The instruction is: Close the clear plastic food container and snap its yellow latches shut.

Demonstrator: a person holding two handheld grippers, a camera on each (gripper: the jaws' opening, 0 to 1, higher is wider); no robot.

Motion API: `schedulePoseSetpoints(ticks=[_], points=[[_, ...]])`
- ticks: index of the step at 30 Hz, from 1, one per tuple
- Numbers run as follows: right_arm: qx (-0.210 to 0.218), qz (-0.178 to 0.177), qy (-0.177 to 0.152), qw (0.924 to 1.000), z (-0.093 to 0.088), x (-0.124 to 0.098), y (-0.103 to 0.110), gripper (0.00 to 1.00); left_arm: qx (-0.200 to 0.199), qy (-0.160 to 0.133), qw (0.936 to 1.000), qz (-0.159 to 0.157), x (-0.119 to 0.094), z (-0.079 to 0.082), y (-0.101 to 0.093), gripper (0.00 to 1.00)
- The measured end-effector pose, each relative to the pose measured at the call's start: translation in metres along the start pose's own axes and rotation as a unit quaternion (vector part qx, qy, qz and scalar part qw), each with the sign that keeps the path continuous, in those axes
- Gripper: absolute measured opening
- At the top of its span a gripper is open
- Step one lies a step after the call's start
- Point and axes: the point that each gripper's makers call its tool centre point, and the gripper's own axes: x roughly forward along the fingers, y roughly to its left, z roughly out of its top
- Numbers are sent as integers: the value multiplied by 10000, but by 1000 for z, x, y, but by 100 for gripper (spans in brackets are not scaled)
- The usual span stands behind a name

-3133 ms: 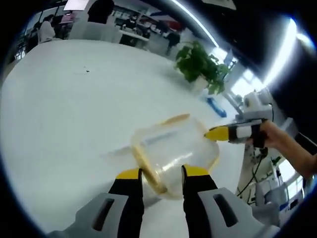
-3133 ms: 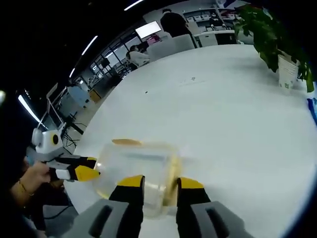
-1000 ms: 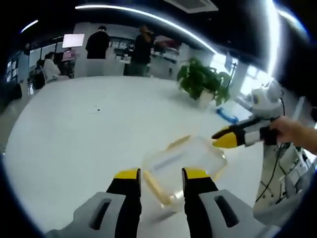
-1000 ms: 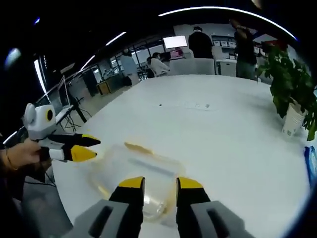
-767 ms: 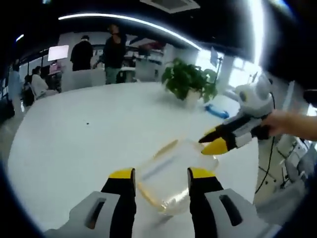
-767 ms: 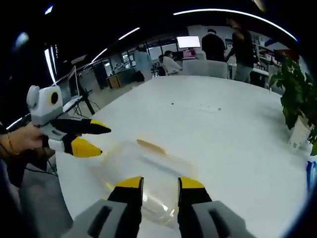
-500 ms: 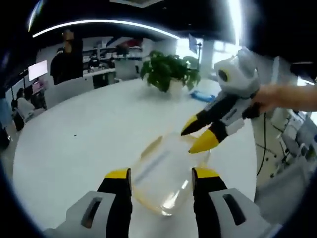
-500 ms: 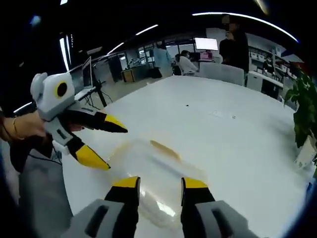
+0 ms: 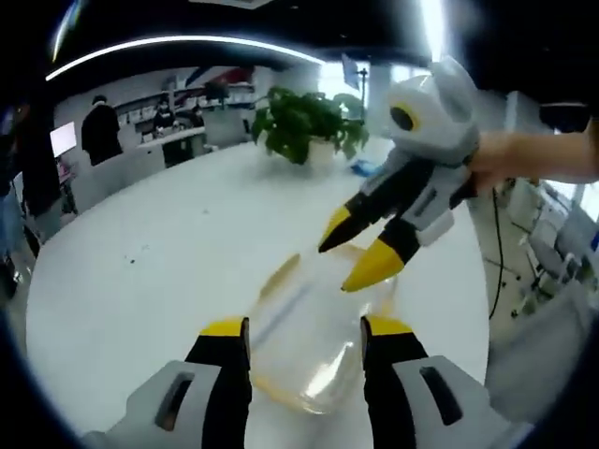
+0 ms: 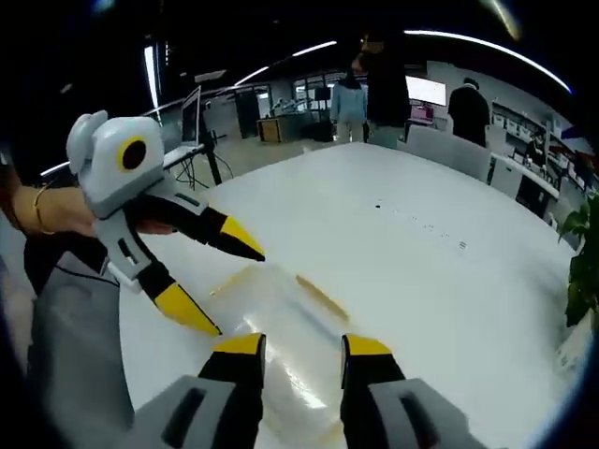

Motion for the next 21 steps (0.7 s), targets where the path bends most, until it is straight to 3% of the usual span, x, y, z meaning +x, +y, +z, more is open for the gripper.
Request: schedulePoseSetpoints(ticks=[12, 21], points=[[-345, 198, 135, 9991, 10, 7, 0, 28, 15, 13, 9997, -228, 6, 2, -14, 47], [-481, 368, 303, 9977, 5, 9, 1, 28, -36, 21, 9999, -157, 8, 2, -15, 45]])
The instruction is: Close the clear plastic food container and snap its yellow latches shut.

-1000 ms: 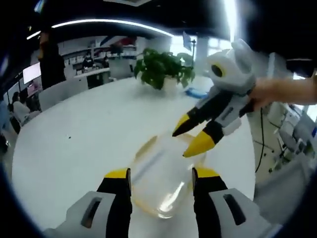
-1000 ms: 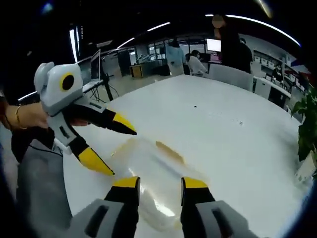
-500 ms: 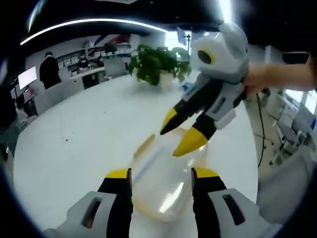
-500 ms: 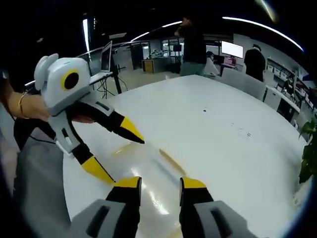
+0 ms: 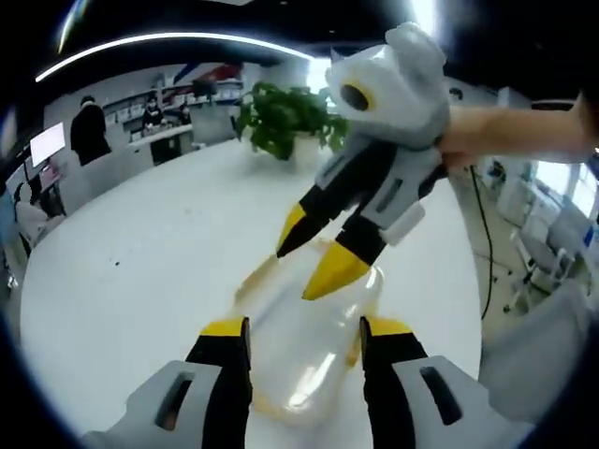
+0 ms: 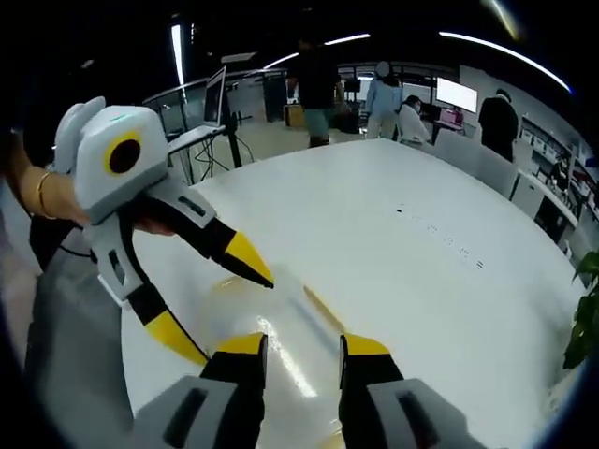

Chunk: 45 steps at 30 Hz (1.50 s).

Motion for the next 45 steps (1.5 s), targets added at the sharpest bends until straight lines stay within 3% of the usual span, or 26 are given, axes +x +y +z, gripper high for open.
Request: schedulePoseSetpoints(ticks=[6, 14, 20, 45], points=[[-74, 68, 59, 9999, 0, 2, 0, 28, -113, -125, 9998, 83, 0, 8, 6, 44], [-192, 175, 126, 9996, 1, 5, 2, 28, 131, 110, 9998, 54, 4, 0, 6, 46], [-237, 173, 143, 9995, 2, 6, 1, 29, 279, 107, 9995, 94, 4, 1, 5, 45], [-325, 215, 303, 9988, 0, 9, -3, 30, 422, 148, 9986, -273, 4, -6, -15, 49]])
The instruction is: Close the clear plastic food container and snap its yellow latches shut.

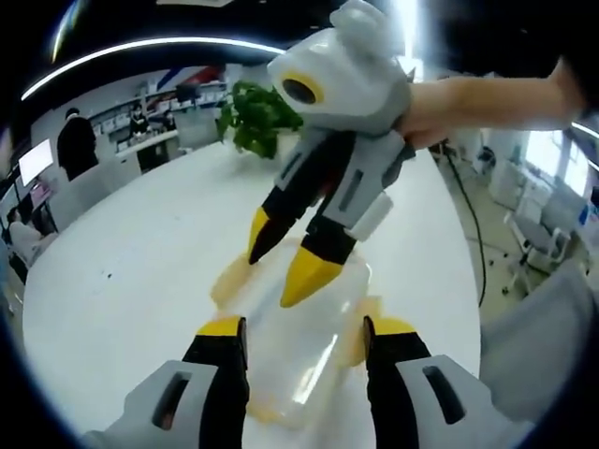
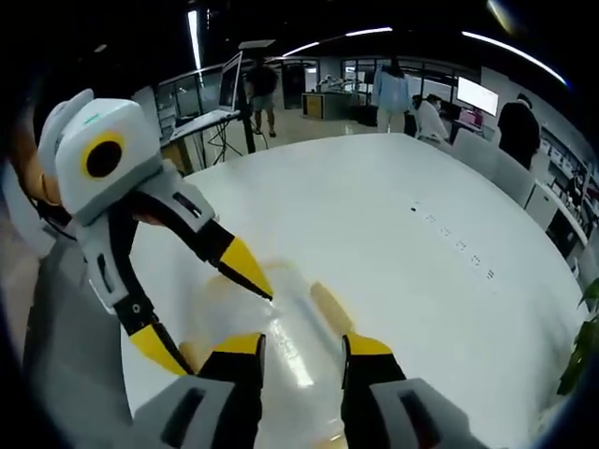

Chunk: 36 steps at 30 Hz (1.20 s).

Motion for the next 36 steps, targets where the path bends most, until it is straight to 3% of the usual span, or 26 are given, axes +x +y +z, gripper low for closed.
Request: schedulePoseSetpoints(ticks=[20, 27, 32, 36], points=[[-156, 192, 158, 9996, 1, 5, 0, 33, 422, 156, 9989, -111, 3, -9, -7, 55], [-196, 254, 230, 9992, 0, 7, 0, 33, 708, 372, 9967, -123, 8, -20, -10, 56], [-250, 245, 301, 9989, -3, 8, 1, 34, 616, 261, 9978, 30, 9, -17, -8, 54], [-289, 260, 334, 9987, -4, 9, 1, 35, 990, 349, 9943, 165, 11, -21, -8, 54]])
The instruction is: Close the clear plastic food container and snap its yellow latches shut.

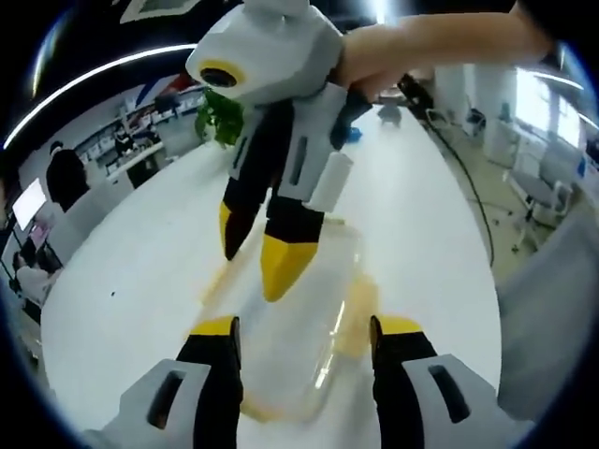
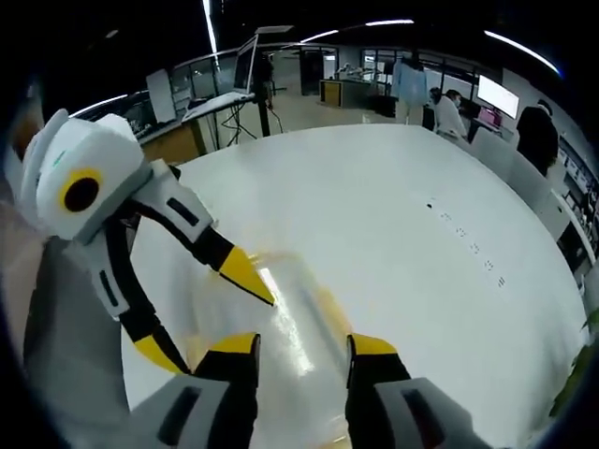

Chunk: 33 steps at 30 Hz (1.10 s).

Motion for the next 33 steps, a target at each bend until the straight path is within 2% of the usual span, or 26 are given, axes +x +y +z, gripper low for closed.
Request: schedulePoseSetpoints(ticks=[5, 12, 16, 22, 29, 33], points=[[-32, -10, 1, 10000, 2, 2, -1, 34, 39, -51, 9998, 213, 1, 1, 5, 49], [-155, 0, 8, 9999, 4, 5, -1, 34, 140, -96, 9996, 236, 2, 1, 5, 48], [-150, -4, 4, 9999, 5, 6, -2, 34, 337, -30, 9991, 239, 3, -1, 5, 48], [-182, -11, 10, 9998, 7, 7, -6, 34, 340, -56, 9993, 159, 2, -2, 6, 47], [-280, 189, 99, 9994, 12, 16, -8, 35, 346, -100, 9993, 78, 1, -2, 6, 47], [-314, 462, 234, 9982, 13, 18, -4, 34, 344, -123, 9993, 61, 0, -2, 6, 46]])
